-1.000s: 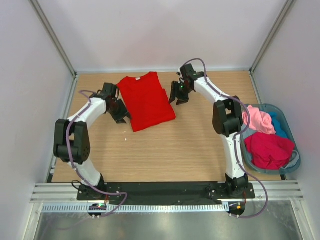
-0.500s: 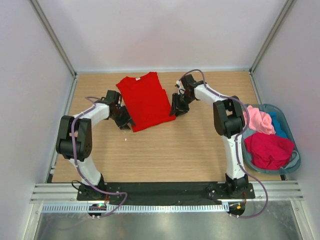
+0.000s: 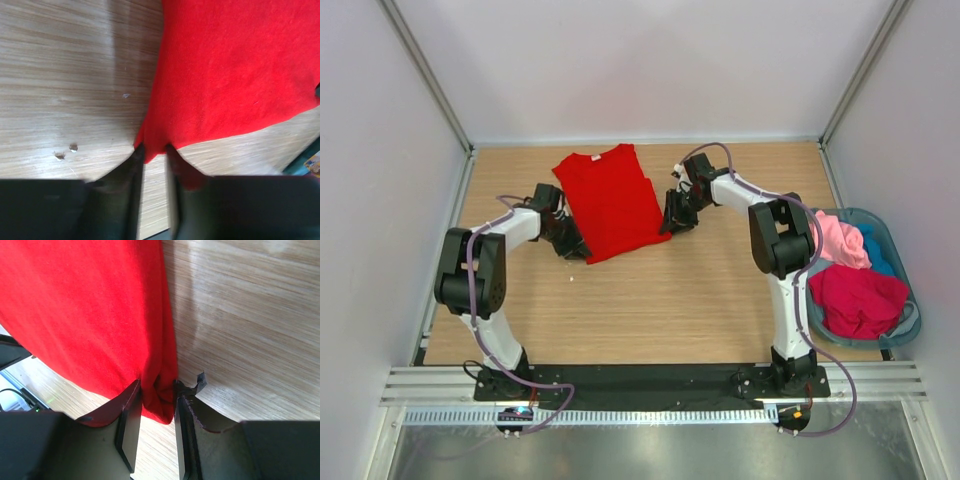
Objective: Fold and stack the t-shirts
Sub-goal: Fold the tshirt
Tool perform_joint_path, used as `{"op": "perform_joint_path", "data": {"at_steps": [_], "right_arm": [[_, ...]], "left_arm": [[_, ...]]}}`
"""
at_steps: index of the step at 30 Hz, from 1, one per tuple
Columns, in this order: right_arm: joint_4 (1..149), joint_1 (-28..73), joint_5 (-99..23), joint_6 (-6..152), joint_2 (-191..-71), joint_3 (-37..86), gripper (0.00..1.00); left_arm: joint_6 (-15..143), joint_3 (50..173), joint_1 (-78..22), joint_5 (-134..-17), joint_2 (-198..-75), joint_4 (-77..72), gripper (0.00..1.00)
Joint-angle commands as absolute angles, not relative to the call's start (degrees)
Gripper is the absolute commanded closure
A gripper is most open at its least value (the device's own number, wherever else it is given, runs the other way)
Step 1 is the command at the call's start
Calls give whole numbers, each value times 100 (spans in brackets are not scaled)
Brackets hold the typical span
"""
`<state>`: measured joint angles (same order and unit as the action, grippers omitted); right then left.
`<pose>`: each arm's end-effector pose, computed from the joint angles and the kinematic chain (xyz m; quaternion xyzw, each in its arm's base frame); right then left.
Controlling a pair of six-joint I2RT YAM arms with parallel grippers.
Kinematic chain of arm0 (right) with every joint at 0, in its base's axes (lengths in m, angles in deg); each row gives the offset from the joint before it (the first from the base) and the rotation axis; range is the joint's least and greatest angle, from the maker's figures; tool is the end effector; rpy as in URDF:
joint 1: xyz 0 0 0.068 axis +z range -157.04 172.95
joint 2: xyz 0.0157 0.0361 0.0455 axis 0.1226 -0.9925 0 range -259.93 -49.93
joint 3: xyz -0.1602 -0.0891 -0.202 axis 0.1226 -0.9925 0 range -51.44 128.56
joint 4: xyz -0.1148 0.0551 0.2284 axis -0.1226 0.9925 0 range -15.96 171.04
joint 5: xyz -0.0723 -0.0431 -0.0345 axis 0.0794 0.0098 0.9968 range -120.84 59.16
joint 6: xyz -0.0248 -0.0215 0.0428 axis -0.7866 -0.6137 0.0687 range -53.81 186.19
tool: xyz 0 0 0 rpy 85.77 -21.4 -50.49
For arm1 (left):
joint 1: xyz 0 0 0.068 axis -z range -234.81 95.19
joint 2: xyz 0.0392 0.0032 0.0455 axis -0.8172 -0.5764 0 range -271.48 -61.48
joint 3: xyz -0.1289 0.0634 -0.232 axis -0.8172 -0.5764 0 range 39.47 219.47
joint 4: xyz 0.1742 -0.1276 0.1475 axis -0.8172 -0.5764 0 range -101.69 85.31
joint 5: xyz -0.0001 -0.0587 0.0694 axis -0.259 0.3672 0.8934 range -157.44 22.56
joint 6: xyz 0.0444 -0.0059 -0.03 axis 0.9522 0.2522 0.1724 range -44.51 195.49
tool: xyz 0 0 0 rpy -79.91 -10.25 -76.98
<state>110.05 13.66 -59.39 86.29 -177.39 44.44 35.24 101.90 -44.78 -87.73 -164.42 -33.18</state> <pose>0.4252 0.1788 0.1485 -0.0529 0.9504 0.2923 0.0922 0.3355 -0.0719 0.1571 -0.2214 0.9428 -0.2330 0.0888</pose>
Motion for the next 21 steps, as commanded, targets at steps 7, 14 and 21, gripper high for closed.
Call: {"op": "perform_joint_path", "data": {"at_steps": [7, 14, 21], "right_arm": [[10937, 1370, -5958, 8719, -17360, 4437, 99], [10692, 1449, -5791, 9141, -16534, 3137, 99], [10349, 1572, -5466, 9483, -15603, 1767, 99]], "left_arm": [[3585, 10117, -4461, -8950, -16309, -3552, 100], [3744, 10012, -4470, -8502, -15869, -4730, 100], [3717, 9476, -4461, -8695, -15457, -4977, 100]]}}
